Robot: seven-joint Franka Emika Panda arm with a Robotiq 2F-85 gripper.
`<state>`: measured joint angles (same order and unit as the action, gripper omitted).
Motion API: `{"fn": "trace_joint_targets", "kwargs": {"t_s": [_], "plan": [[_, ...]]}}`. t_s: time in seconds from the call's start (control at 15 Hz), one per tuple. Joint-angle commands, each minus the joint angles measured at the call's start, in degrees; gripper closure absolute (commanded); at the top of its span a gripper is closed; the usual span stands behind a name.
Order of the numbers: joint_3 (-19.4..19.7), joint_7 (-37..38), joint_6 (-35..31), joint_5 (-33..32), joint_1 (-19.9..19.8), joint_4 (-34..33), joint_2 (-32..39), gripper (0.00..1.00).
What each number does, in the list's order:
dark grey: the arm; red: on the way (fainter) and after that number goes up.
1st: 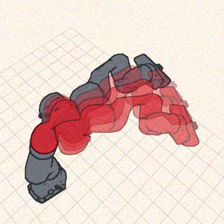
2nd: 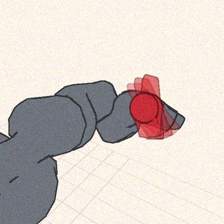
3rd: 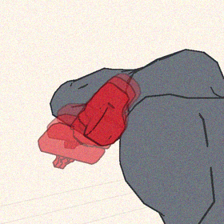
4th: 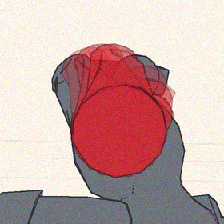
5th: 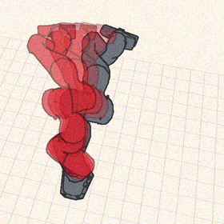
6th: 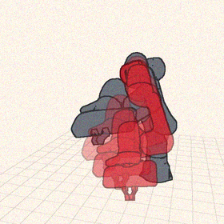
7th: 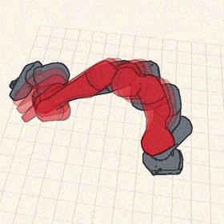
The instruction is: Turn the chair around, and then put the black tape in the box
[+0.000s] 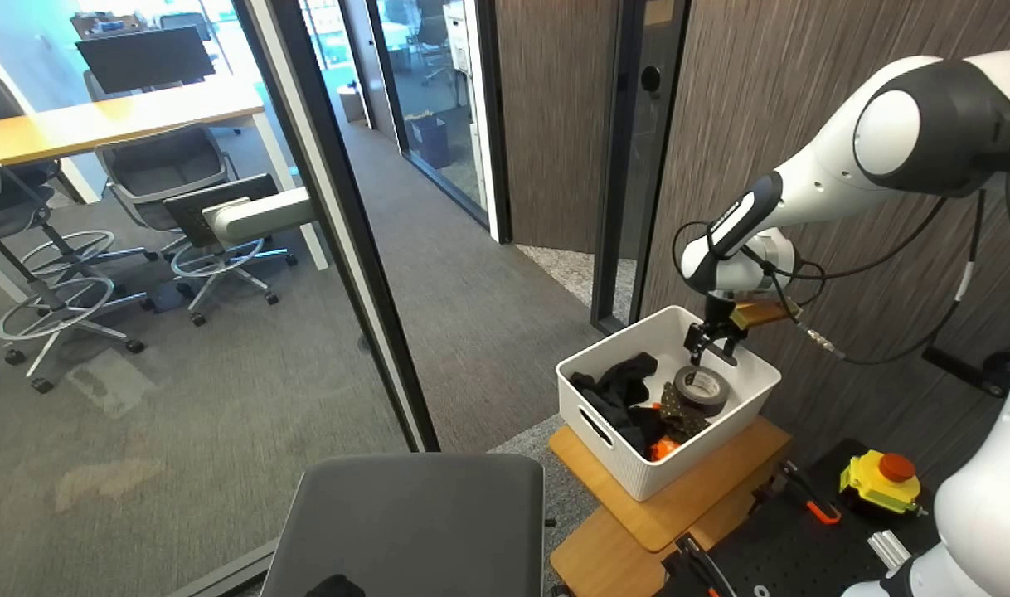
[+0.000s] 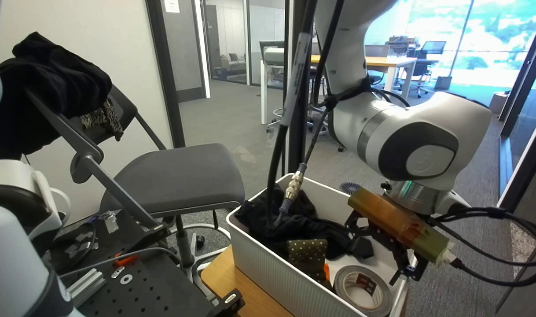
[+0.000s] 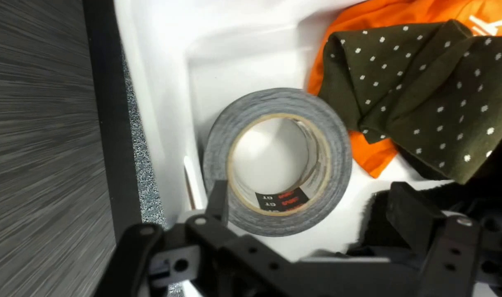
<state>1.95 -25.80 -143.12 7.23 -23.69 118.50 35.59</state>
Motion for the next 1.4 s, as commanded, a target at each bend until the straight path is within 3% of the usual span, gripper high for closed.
{"fn": "trace_joint_targets", "kwargs": {"t_s": [0.0,0.53,0.93,1.33], "plan": [[0.35,1.73,4.5,-0.3,1.1,1.14,-4.98,0.0],[1.28,10.47,19.75,-2.12,9.64,6.87,-25.03,0.0],[0.17,23.69,27.76,-11.44,17.45,12.94,-42.58,0.0],[-2.09,27.5,38.34,-12.54,20.56,18.55,-62.22,0.0]]}}
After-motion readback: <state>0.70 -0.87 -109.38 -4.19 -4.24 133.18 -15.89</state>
